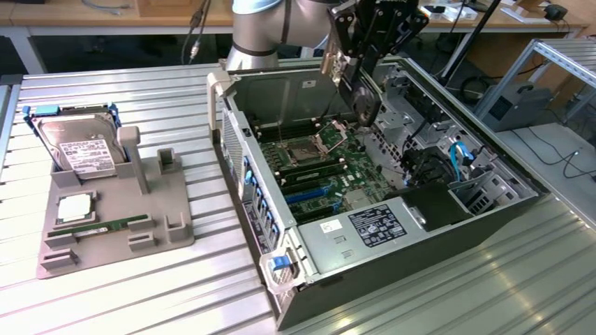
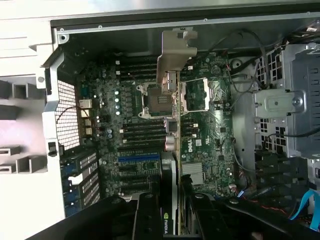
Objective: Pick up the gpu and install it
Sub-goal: 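Pick up the gpu and move the gpu toward the slot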
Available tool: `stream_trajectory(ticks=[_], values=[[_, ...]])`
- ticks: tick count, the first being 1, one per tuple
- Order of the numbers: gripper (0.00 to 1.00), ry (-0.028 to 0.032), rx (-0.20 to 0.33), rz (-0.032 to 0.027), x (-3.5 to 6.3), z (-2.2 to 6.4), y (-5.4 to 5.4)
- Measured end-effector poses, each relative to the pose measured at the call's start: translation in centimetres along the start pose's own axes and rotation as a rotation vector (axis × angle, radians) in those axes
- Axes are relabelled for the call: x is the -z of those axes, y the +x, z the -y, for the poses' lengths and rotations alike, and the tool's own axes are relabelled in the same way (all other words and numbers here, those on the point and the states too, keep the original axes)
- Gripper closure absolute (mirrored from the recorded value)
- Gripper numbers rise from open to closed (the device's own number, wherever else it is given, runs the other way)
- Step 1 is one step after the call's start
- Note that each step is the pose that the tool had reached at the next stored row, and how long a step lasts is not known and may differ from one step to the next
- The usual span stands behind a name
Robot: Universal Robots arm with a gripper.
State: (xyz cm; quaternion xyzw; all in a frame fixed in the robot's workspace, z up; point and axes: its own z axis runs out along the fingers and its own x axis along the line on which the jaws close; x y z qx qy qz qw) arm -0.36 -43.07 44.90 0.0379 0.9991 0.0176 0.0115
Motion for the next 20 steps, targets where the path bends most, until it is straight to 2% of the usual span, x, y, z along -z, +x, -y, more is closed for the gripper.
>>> stream_trajectory(ticks=[5, 11, 20], values=[[0.73, 0.0024, 0.0, 0.0, -1.35, -0.01, -0.8], [0.73, 0.005, 0.0, 0.0002, -2.42, -0.05, -1.8], [0.73, 0.0097, 0.0, 0.0001, -4.04, -0.15, -3.8]])
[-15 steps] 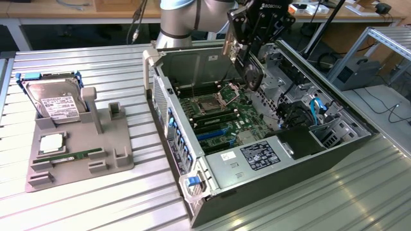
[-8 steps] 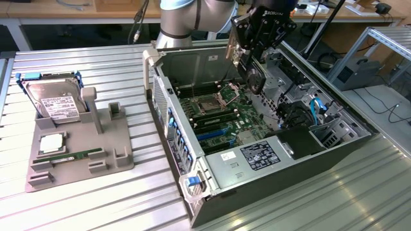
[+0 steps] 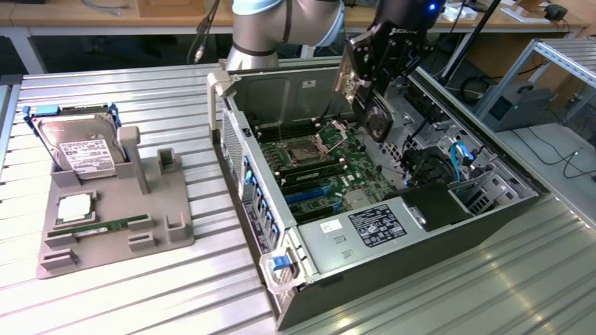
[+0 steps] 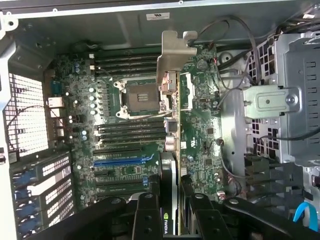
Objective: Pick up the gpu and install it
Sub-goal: 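Pick up the gpu and move the gpu toward the slot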
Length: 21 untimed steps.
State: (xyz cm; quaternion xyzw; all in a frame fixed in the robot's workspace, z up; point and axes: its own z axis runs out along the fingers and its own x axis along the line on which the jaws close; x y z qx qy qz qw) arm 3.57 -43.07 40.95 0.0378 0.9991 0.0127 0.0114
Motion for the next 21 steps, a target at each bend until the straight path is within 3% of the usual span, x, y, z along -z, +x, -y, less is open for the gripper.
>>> stream_trajectory(ticks=[4, 9, 12, 18, 21], values=[[0.73, 0.0021, 0.0, -0.0001, -0.86, -0.03, -0.7], [0.73, 0.0115, 0.0, 0.0006, -2.07, -0.44, -0.9], [0.73, 0.0125, 0.0, 0.0007, -2.97, -0.43, -1.2], [0.73, 0.0152, 0.002, -0.0013, -4.15, -0.58, -3.4], [0.73, 0.0153, 0.03, -0.0025, -4.6, -0.62, -4.1]])
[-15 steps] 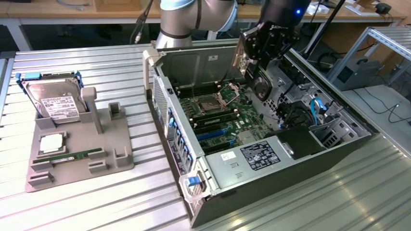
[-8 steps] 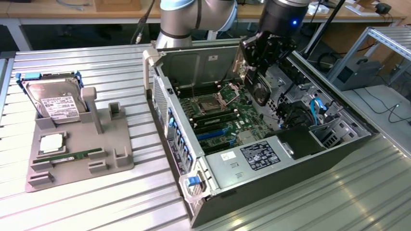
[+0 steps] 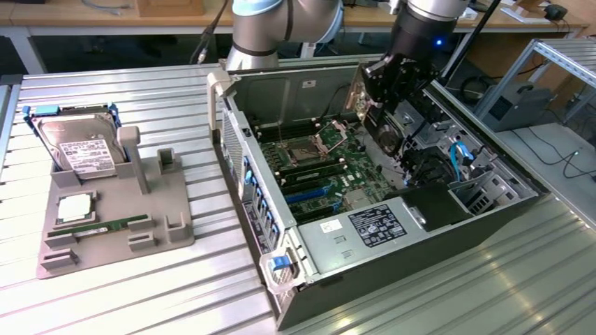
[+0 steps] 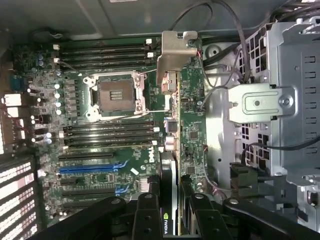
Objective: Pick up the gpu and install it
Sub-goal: 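Pick up the gpu and move the gpu toward the slot, then insert the gpu into the slot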
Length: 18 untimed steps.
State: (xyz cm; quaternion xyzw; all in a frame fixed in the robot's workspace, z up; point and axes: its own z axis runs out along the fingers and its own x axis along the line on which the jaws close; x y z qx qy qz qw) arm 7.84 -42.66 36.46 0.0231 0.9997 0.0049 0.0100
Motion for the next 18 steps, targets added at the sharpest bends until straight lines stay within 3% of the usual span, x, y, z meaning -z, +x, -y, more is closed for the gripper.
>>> stream_trajectory(ticks=[4, 18], values=[[0.73, 0.0002, 0.013, -0.0008, -0.57, -0.07, -1.5], [0.73, 0.0001, 0.022, -0.0009, -0.58, -0.07, -1.5]])
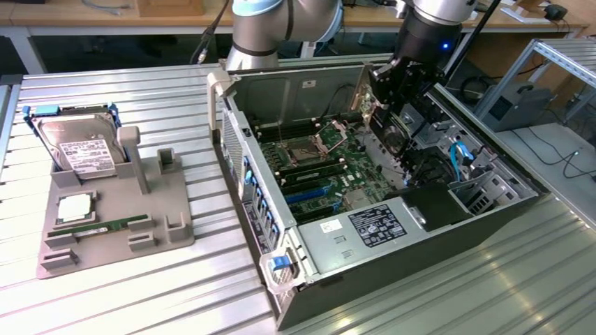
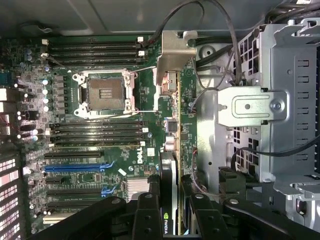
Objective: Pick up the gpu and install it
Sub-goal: 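Insert the gpu into the slot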
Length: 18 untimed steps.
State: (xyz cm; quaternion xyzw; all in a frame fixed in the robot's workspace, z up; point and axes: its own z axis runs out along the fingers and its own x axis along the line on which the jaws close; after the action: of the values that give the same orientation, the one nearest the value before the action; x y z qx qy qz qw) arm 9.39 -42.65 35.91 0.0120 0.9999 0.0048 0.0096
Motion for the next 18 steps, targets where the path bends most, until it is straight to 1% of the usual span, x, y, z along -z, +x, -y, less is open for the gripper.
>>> stream_trajectory(ticks=[4, 7, 9, 10, 14, 18], values=[[0.73, -0.0004, 0.014, -0.0002, 0.0, 0.0, 0.3], [0.73, -0.0004, 0.015, -0.0001, 0.01, 0.02, 0.9], [0.73, -0.0003, 0.02, -0.0002, 0.04, 0.05, 1.8], [0.73, -0.0006, 0.03, -0.0003, 0.04, 0.05, 1.9], [0.73, -0.0033, 0.176, -0.0017, -0.03, 0.05, 1.9], [0.73, -0.0048, 0.251, -0.0025, -0.06, 0.05, 1.9]])
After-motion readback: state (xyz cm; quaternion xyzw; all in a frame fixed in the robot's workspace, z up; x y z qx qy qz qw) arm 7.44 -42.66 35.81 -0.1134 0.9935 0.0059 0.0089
